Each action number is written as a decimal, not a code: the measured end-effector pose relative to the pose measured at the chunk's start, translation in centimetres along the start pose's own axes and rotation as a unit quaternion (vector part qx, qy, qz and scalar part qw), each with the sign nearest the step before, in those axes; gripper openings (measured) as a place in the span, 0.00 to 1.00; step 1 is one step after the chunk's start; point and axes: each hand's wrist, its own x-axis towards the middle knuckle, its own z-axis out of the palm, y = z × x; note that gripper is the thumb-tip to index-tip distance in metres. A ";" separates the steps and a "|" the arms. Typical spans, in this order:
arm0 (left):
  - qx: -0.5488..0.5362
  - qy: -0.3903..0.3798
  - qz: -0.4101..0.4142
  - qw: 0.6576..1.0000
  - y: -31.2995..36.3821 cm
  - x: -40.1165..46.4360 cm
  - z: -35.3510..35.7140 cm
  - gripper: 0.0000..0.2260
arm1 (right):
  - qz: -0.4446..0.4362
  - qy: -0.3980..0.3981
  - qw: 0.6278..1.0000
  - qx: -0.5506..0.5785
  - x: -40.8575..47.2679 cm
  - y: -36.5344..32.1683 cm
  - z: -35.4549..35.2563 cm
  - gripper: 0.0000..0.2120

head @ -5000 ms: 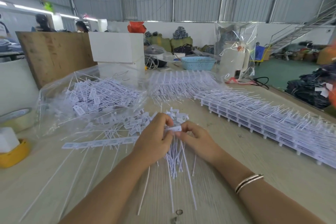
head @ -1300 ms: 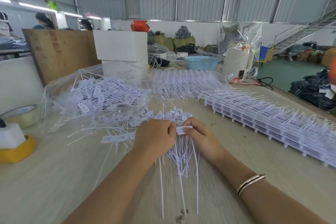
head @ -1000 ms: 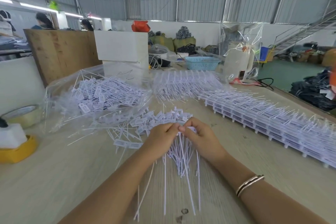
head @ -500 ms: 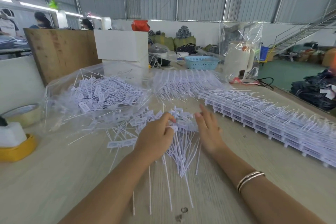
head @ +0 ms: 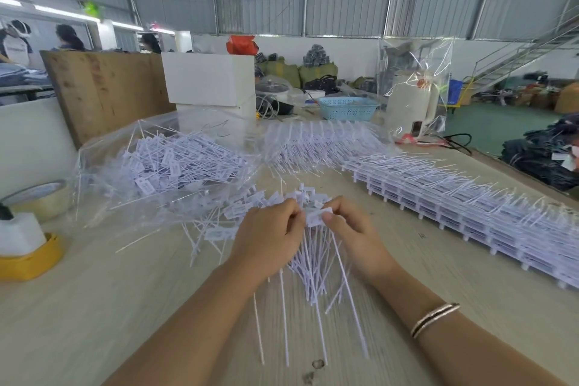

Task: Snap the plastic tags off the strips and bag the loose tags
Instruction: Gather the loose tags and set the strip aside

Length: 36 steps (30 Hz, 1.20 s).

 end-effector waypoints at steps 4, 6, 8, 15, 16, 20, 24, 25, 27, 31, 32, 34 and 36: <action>-0.036 -0.032 0.015 0.999 0.2 0.0 0.1 0.11 | 0.029 -0.030 0.999 -0.008 0.1 -0.2 0.3 0.13; -0.062 -0.040 0.019 0.997 0.2 0.1 0.0 0.10 | 0.044 -0.046 0.998 -0.017 0.1 -0.3 0.2 0.15; -0.046 -0.037 0.027 0.998 0.0 0.2 -0.2 0.10 | 0.043 -0.054 0.998 -0.011 0.1 -0.4 0.1 0.12; 0.011 -0.030 0.065 0.997 0.0 0.1 -0.3 0.09 | 0.029 -0.065 0.997 -0.027 0.2 -0.8 0.3 0.13; -0.052 -0.046 0.031 0.997 -0.2 0.1 -0.2 0.10 | 0.019 -0.065 0.997 -0.031 0.3 -0.8 0.4 0.12; -0.333 -0.076 -0.079 0.937 0.2 0.4 -0.3 0.13 | -0.078 -0.048 0.989 -0.119 0.5 -1.2 0.9 0.13; -0.497 -0.030 -0.164 0.852 -0.4 0.8 -0.9 0.14 | -0.130 0.057 0.989 -0.046 0.8 -2.0 1.0 0.11; -0.507 -0.011 -0.171 0.845 -1.0 0.9 -1.3 0.14 | -0.122 0.081 0.989 -0.002 1.0 -2.2 0.7 0.11; -0.492 0.022 -0.151 0.857 -1.9 1.0 -1.8 0.14 | -0.081 0.073 0.993 0.042 1.3 -2.3 0.2 0.11; -0.568 0.068 -0.117 0.812 -2.4 1.5 -3.1 0.14 | 0.077 -0.057 0.993 -0.073 3.4 -1.8 1.7 0.11; -0.587 0.069 -0.114 0.798 -2.4 1.6 -3.6 0.14 | 0.104 -0.076 0.985 -0.114 4.2 -1.6 2.5 0.10; -0.602 0.071 -0.118 0.787 -2.7 1.7 -4.4 0.08 | 0.144 -0.086 0.967 -0.191 5.9 -0.9 4.6 0.10; -0.590 0.089 -0.141 0.790 -2.9 1.5 -4.7 0.03 | 0.154 -0.045 0.948 -0.276 7.3 0.2 6.8 0.15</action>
